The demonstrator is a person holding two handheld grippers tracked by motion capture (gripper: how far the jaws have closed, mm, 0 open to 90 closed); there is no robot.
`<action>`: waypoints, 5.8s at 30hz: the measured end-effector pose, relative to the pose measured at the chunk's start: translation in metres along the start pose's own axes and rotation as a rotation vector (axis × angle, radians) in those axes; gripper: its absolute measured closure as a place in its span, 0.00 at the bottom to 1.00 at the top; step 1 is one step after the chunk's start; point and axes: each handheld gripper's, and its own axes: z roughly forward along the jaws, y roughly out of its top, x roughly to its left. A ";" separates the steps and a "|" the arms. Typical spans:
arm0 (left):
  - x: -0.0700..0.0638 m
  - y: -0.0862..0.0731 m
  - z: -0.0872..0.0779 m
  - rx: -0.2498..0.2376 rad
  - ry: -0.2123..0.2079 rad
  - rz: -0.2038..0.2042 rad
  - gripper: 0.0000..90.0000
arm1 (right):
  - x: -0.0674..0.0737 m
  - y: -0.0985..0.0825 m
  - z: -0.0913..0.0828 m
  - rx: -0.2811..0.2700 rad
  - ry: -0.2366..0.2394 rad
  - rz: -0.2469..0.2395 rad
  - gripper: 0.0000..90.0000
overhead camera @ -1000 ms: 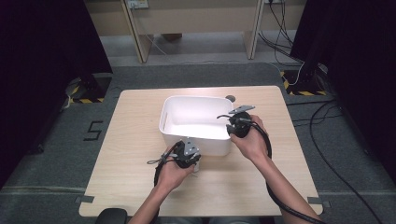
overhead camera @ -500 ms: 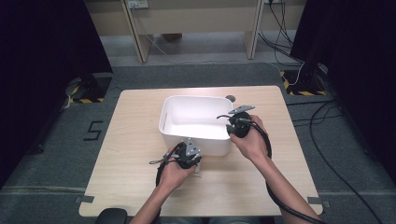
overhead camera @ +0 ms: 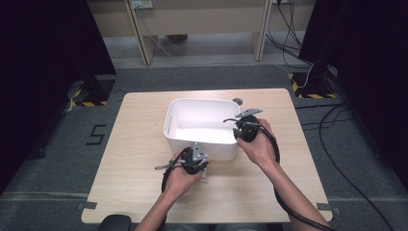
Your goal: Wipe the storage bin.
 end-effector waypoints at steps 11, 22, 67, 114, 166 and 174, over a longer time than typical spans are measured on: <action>-0.003 0.005 -0.005 -0.023 -0.002 -0.004 0.83 | 0.000 0.000 0.000 -0.001 0.001 0.000 0.75; -0.006 0.017 -0.017 -0.059 0.007 0.010 0.83 | 0.000 0.000 0.000 -0.001 0.001 0.000 0.75; -0.011 0.047 -0.038 -0.102 0.012 0.044 0.83 | 0.001 0.001 0.000 -0.003 0.003 -0.001 0.75; -0.018 0.028 -0.001 -0.045 -0.025 0.066 0.83 | 0.002 0.001 0.000 -0.009 0.004 -0.006 0.75; -0.022 0.041 -0.010 -0.060 -0.009 0.074 0.83 | 0.003 0.001 0.000 -0.012 0.011 -0.008 0.75; -0.023 0.051 -0.022 -0.096 -0.007 0.083 0.83 | 0.003 0.001 0.000 -0.013 0.010 -0.008 0.75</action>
